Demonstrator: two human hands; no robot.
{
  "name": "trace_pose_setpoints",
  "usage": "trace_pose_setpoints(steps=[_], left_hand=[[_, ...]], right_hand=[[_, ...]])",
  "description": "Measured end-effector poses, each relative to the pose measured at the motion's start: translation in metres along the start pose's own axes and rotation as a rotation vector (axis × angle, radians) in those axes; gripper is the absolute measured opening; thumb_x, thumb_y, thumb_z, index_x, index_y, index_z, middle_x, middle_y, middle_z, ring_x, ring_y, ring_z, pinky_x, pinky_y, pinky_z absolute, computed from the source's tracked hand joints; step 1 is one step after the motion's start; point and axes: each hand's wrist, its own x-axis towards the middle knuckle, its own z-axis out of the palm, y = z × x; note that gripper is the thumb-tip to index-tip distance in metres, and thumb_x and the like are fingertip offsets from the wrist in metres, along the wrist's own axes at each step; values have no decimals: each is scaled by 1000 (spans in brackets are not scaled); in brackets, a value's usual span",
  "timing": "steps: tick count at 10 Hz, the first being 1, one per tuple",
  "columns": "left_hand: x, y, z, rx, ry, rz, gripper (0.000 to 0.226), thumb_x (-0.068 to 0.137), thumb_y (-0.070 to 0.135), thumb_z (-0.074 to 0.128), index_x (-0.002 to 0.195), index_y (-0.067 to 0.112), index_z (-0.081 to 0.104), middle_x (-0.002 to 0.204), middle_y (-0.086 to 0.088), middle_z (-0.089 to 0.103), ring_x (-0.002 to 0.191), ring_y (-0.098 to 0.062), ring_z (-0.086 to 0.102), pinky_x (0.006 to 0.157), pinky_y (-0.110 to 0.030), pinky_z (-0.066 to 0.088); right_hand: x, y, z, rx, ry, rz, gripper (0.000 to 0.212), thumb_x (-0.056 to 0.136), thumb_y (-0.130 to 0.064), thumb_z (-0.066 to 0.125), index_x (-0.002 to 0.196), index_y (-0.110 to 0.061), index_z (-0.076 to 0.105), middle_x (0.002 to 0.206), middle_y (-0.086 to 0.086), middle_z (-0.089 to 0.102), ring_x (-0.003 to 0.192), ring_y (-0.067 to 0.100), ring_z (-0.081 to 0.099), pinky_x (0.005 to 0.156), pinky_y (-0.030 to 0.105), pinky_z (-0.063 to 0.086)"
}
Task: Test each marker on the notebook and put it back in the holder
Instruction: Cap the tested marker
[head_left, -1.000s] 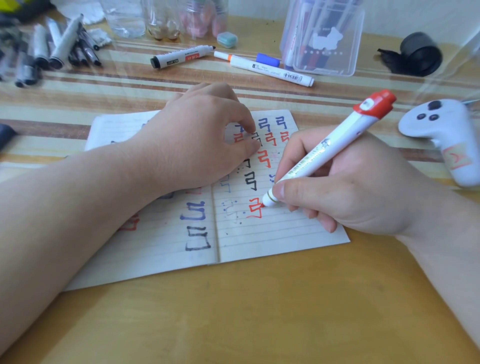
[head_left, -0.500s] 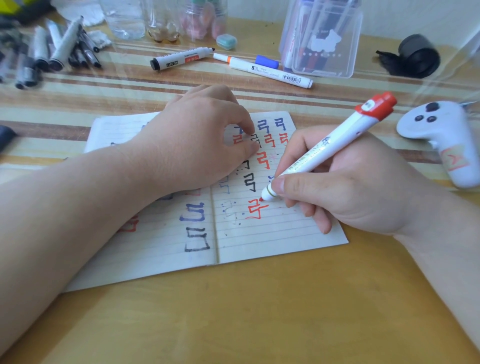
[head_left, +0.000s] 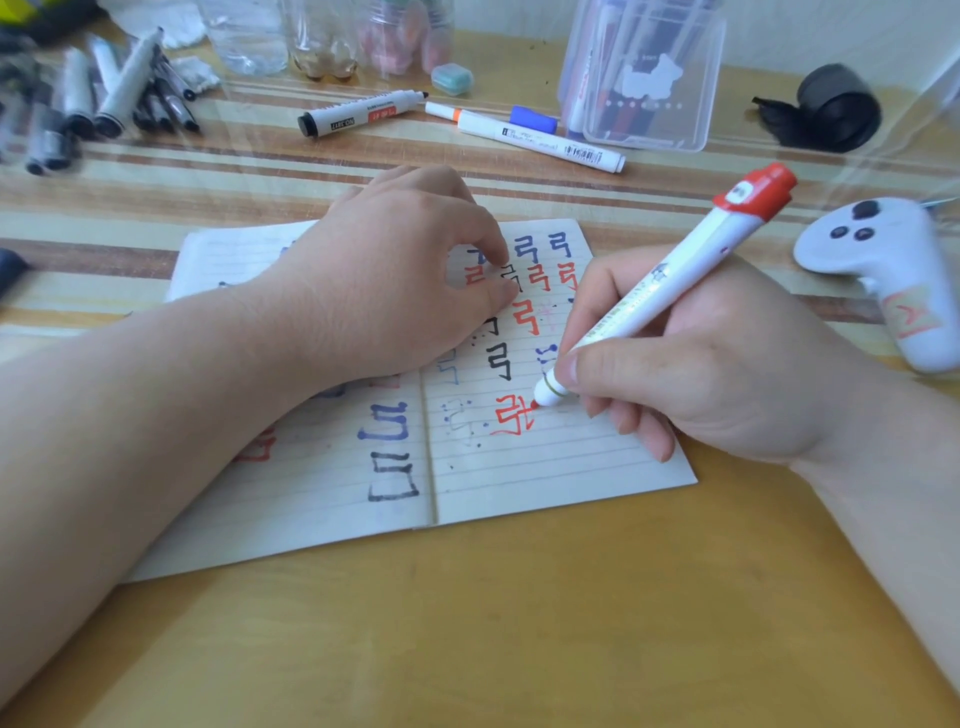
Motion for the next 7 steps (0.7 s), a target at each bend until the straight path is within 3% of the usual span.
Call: trace_pose_setpoints(steps=[1,2,3,4,5,7], left_hand=[[0,1,0,-3,-2,0,38,80,61,52,103,38,73,113,11,60,114,-19,54,104,-47,42],[0,1,-1,-3,-5,-6,39,80,60,52,103,38,73,113,11,60,115,-19,54,104,-48,42],[0,1,-1,-5,-7,-7,39,80,60,52,103,37,73,112,11,60,114,-19,54,103,-48,43],[0,2,-1,-7,-9,-11,38,80,60,52,102,38,73,112,12,60,114,-18,54,104,-48,42],[0,2,-1,-4,-9,-10,38,80,60,52,102,38,73,112,11,60,113,-18,54,104,-48,42],[-1,2,-1,-2,-8,-18,30,87,59,59,103,38,73,113,11,59,114,-18,53,104,-49,42]], right_hand=[[-2,-3,0,34,44,-71,11,74,-27,66,65,-25,71,44,-2,61,33,5,53,33,19,43],[0,0,2,34,26,-71,14,75,-28,65,62,-28,71,43,-3,60,32,4,51,32,18,41],[3,5,4,45,12,3,40,87,-23,65,50,-36,69,39,-5,55,29,3,47,31,16,37],[0,6,-1,55,-6,-128,25,84,-17,79,61,-15,69,48,1,62,36,8,51,33,21,40],[-2,7,-4,93,0,-234,15,72,-21,73,73,-8,66,55,5,65,39,14,52,34,24,40],[-1,9,-7,25,6,-223,15,66,-23,70,69,-9,64,52,5,62,40,15,52,35,24,39]])
